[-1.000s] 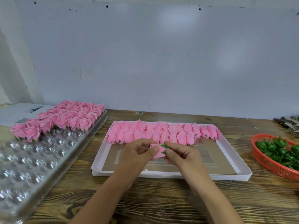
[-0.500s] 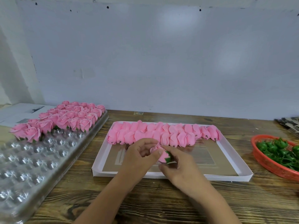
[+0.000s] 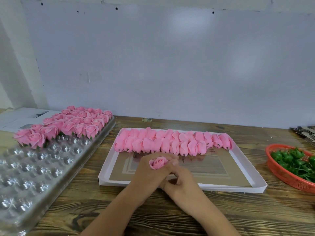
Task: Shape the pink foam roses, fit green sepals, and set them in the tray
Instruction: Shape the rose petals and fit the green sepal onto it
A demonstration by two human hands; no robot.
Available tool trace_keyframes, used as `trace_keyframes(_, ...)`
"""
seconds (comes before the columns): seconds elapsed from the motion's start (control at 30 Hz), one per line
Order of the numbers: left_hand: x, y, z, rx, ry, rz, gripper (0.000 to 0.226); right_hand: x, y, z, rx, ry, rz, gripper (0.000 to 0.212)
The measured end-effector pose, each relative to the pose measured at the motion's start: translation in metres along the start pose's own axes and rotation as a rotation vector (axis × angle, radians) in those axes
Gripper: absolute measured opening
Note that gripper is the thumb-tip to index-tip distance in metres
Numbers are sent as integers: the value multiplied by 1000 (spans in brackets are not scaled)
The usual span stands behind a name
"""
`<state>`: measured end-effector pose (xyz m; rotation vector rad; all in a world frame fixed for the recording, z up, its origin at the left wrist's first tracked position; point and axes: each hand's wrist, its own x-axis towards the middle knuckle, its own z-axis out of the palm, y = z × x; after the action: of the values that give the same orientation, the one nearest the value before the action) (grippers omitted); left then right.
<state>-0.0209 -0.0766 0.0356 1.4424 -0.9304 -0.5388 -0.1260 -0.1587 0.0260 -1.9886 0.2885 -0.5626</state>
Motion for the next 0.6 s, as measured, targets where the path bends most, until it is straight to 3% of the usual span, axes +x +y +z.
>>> trace_keyframes(0.1,-1,6,5,-9,-2,4,19,-1,0,3,-50,16,14,17)
trace_keyframes(0.2,-1,5,5,-70,27,16,44,-1,1,3,0,19,49,12)
trace_keyframes(0.27,0,6,2,-138,25,44,47,-1,0,3,49,32,69,8)
trace_keyframes(0.4,0,7,-3,-214,-44,63,26,-1,-5,1,163,78,97,17)
trace_keyframes(0.6,-1,4,-4,-200,-125,54,57,-1,-11,-3,216,83,73,23)
